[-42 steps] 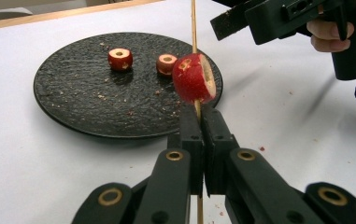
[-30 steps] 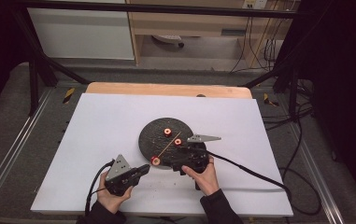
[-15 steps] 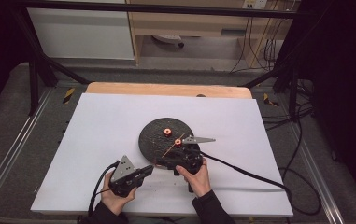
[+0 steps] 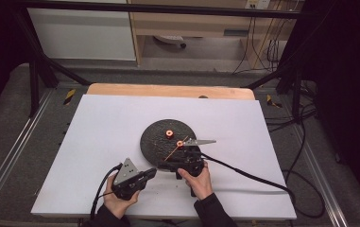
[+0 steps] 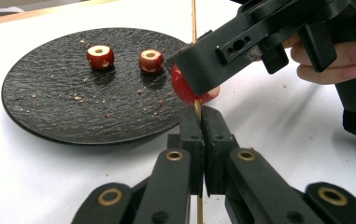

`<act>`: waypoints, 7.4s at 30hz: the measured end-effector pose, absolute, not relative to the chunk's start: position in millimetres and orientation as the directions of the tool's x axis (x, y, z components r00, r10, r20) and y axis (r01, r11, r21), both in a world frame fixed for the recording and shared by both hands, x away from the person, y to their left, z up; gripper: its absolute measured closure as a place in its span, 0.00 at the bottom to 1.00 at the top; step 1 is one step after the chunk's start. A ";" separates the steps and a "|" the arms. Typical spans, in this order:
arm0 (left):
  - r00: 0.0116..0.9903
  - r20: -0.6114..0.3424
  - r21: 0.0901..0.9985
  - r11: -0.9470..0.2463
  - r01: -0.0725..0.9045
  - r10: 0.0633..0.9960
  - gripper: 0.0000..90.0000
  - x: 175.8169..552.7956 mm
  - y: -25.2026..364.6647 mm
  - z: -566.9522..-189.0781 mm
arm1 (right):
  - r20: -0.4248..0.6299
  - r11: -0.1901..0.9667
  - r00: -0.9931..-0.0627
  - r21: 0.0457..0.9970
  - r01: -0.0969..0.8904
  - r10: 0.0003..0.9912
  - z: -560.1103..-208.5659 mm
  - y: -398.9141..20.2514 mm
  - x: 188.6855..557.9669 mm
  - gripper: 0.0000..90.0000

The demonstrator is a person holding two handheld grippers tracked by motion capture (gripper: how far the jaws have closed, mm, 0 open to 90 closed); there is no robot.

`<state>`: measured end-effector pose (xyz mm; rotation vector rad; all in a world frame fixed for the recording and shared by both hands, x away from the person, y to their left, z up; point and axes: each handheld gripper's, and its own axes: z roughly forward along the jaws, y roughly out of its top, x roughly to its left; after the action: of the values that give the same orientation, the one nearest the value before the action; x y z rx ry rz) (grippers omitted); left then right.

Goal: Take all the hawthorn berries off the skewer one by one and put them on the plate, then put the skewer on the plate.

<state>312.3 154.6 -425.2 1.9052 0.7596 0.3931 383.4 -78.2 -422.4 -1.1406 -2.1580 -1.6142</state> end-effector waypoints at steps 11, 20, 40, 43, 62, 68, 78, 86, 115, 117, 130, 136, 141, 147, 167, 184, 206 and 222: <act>0.749 -0.057 0.902 -0.287 0.321 0.660 0.98 310.3 156.5 -422.0 | 0.580 0.089 -0.679 0.727 0.681 0.450 -415.3 -82.5 387.3 0.70; 0.747 -0.059 0.909 -0.274 0.315 0.662 0.98 309.0 161.4 -419.0 | 0.567 0.062 -0.675 0.743 0.667 0.473 -404.3 -89.9 394.1 0.70; 0.749 -0.059 0.917 -0.261 0.302 0.660 0.98 306.5 168.8 -416.5 | 0.512 -0.020 -0.646 0.792 0.610 0.566 -360.5 -129.8 422.5 0.70; 0.748 -0.061 0.918 -0.258 0.302 0.661 0.98 306.3 169.6 -416.5 | 0.506 -0.030 -0.638 0.796 0.604 0.580 -356.0 -135.4 427.4 0.70; 0.726 -0.076 0.923 -0.228 0.312 0.684 0.98 309.6 181.0 -414.3 | 0.448 0.006 -0.574 0.784 0.620 0.686 -382.3 -139.4 455.4 0.70; 0.727 -0.076 0.920 -0.233 0.315 0.682 0.98 309.8 180.2 -414.7 | 0.423 0.045 -0.563 0.770 0.636 0.710 -408.1 -127.2 464.1 0.70; 0.728 -0.077 0.917 -0.238 0.320 0.682 0.98 310.8 179.2 -416.3 | 0.376 0.080 -0.527 0.753 0.653 0.762 -440.3 -116.8 478.3 0.70; 0.728 -0.077 0.913 -0.245 0.326 0.681 0.98 311.5 178.1 -417.1 | 0.350 0.091 -0.513 0.753 0.652 0.784 -447.5 -115.1 481.1 0.65; 0.725 -0.091 0.895 -0.264 0.360 0.682 0.98 319.7 174.6 -411.6 | 0.190 0.250 -0.648 0.814 0.524 0.738 -424.1 -188.7 407.5 0.02; 0.724 -0.092 0.893 -0.265 0.364 0.684 0.98 321.3 174.6 -409.6 | 0.186 0.257 -0.646 0.809 0.528 0.741 -429.7 -195.7 402.0 0.02; 0.715 -0.086 0.883 -0.279 0.376 0.693 0.98 336.9 170.4 -392.9 | 0.160 0.295 -0.656 0.797 0.527 0.737 -449.5 -229.0 373.7 0.01; 0.709 -0.093 0.879 -0.277 0.388 0.699 0.98 347.0 167.5 -387.8 | 0.155 0.297 -0.657 0.800 0.522 0.737 -453.1 -238.8 367.3 0.01; 0.701 -0.093 0.875 -0.278 0.397 0.707 0.98 357.1 163.7 -382.7 | 0.167 0.286 -0.655 0.800 0.527 0.737 -455.6 -243.3 363.8 0.01; 0.692 -0.091 0.871 -0.280 0.405 0.716 0.98 368.1 159.4 -379.7 | 0.159 0.294 -0.656 0.799 0.525 0.738 -459.3 -247.8 360.0 0.01; 0.598 -0.043 0.808 -0.324 0.492 0.800 0.98 420.7 139.4 -410.5 | 0.154 0.303 -0.663 0.798 0.520 0.733 -460.0 -249.3 357.8 0.02; 0.569 -0.014 0.758 -0.362 0.542 0.822 0.98 432.3 131.1 -434.9 | 0.148 0.309 -0.665 0.798 0.517 0.732 -460.4 -249.2 358.0 0.02; 0.575 -0.019 0.756 -0.364 0.544 0.818 0.76 429.1 138.4 -427.9 | 0.148 0.309 -0.667 0.799 0.516 0.730 -460.3 -249.2 357.9 0.02; 0.667 -0.020 0.764 -0.418 0.491 0.745 0.33 392.6 189.1 -414.0 | 0.158 0.301 -0.662 0.797 0.523 0.733 -460.1 -248.8 357.8 0.02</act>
<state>392.6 189.1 -414.0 2.1009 0.9511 0.4161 357.8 -248.8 -460.1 -1.3402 -2.7156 -1.5007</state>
